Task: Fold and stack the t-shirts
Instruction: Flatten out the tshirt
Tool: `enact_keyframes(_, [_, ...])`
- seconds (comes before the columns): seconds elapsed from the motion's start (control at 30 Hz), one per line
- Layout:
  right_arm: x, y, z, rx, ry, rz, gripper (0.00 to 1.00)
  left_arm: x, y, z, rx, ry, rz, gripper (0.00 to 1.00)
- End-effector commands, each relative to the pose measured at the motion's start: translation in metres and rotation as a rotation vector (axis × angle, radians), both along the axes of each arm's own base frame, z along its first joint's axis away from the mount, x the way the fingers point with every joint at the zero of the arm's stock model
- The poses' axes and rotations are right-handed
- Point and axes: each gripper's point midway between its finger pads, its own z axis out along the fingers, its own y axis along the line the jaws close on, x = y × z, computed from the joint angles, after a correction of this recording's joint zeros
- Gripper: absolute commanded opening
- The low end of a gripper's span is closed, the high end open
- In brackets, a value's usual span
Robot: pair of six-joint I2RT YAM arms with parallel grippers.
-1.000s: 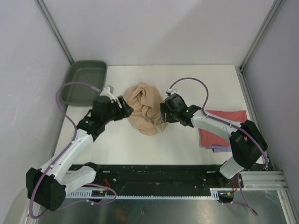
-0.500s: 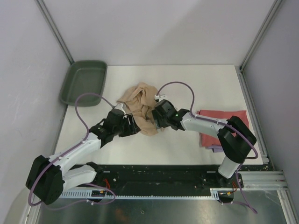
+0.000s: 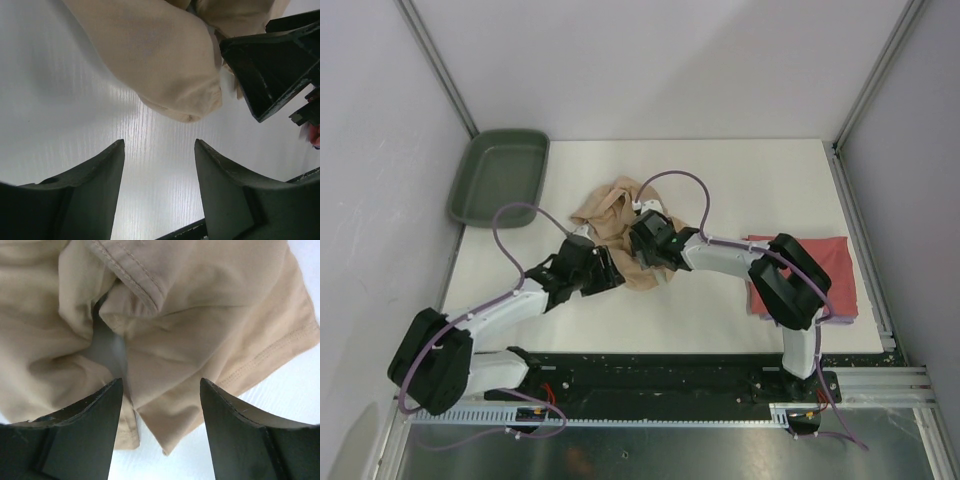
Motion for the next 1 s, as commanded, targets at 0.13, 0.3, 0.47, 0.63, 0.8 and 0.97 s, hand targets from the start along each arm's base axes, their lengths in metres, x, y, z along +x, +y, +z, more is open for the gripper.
enact_keyframes(0.13, [0.018, 0.007, 0.005, -0.034, -0.054, -0.016, 0.65, 0.023, -0.030, -0.008, -0.035, -0.004, 0.005, 0.60])
enact_keyframes(0.3, [0.020, 0.003, 0.004, -0.046, -0.043, -0.024, 0.45, 0.039, -0.037, -0.017, -0.025, 0.002, 0.035, 0.51])
enact_keyframes(0.47, [0.032, -0.020, 0.026, -0.038, -0.061, -0.091, 0.06, 0.057, -0.029, -0.009, -0.001, -0.046, 0.106, 0.17])
enact_keyframes(0.63, [0.042, -0.065, 0.077, 0.004, -0.095, -0.214, 0.00, 0.072, 0.015, 0.016, 0.038, -0.098, 0.249, 0.01])
enact_keyframes(0.8, [0.032, -0.119, 0.153, 0.128, -0.139, -0.344, 0.00, 0.091, 0.076, 0.062, 0.070, -0.188, 0.386, 0.00])
enact_keyframes(0.97, [0.010, -0.154, 0.230, 0.258, -0.253, -0.398, 0.00, 0.100, 0.114, 0.117, 0.129, -0.297, 0.439, 0.00])
